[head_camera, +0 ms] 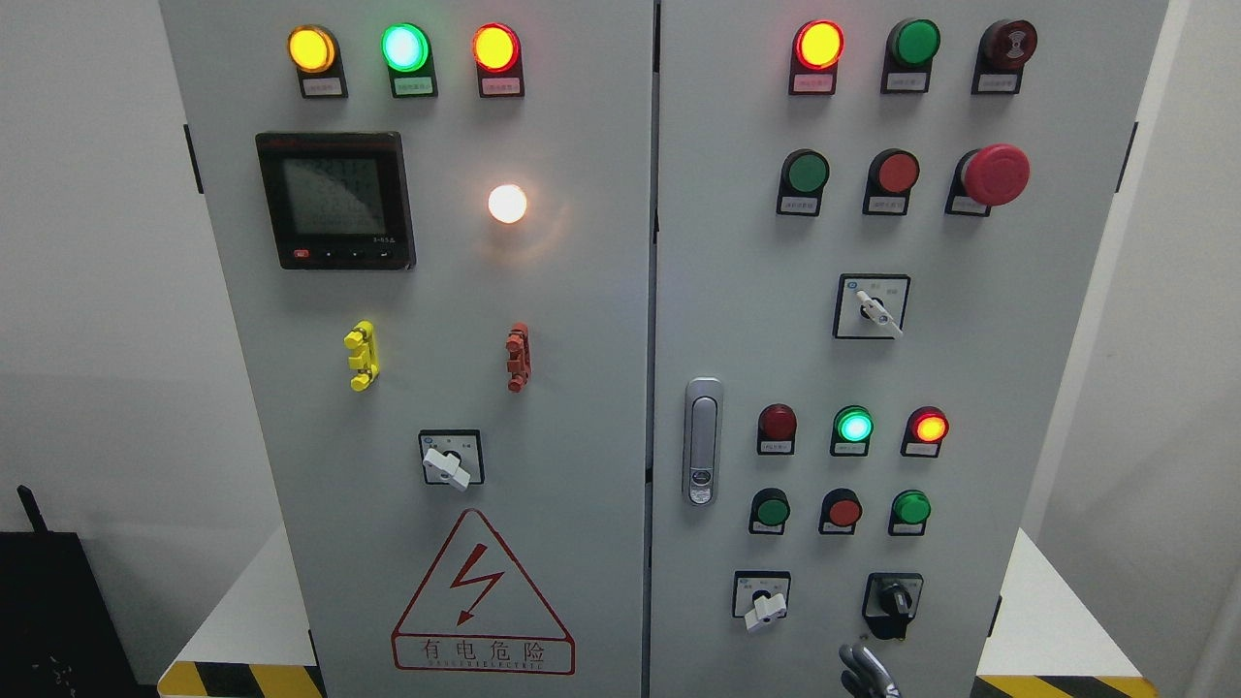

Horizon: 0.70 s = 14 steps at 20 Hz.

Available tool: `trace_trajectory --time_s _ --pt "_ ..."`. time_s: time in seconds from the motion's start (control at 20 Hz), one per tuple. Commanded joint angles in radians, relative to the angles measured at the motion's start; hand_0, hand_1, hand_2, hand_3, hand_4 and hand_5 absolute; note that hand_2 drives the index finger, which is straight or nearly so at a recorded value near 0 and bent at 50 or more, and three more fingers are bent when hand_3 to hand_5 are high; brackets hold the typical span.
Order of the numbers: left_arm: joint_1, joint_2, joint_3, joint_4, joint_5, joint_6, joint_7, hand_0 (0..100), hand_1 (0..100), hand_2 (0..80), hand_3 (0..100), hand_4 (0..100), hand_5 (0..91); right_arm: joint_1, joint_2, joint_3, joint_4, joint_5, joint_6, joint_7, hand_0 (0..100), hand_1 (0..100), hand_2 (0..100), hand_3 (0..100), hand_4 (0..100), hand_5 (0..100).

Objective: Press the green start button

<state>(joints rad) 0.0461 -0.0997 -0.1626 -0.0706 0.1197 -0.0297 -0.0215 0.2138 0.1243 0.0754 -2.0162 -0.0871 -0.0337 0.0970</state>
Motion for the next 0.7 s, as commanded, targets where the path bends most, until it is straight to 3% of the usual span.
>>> trace_trajectory --time_s 0.0,0.65 --pt "0.0 0.0 0.0 0.0 0.0 0.001 0.0 12 56 0.0 0 0 0.0 0.007 0.0 0.001 -0.007 0.001 0.0 0.0 36 17 0 0 0 0" --pt "0.0 0.0 0.0 0.0 0.0 0.001 0.0 12 56 0.0 0 0 0.0 0.004 0.0 0.007 -0.004 0.01 -0.014 0.009 36 17 0 0 0 0"
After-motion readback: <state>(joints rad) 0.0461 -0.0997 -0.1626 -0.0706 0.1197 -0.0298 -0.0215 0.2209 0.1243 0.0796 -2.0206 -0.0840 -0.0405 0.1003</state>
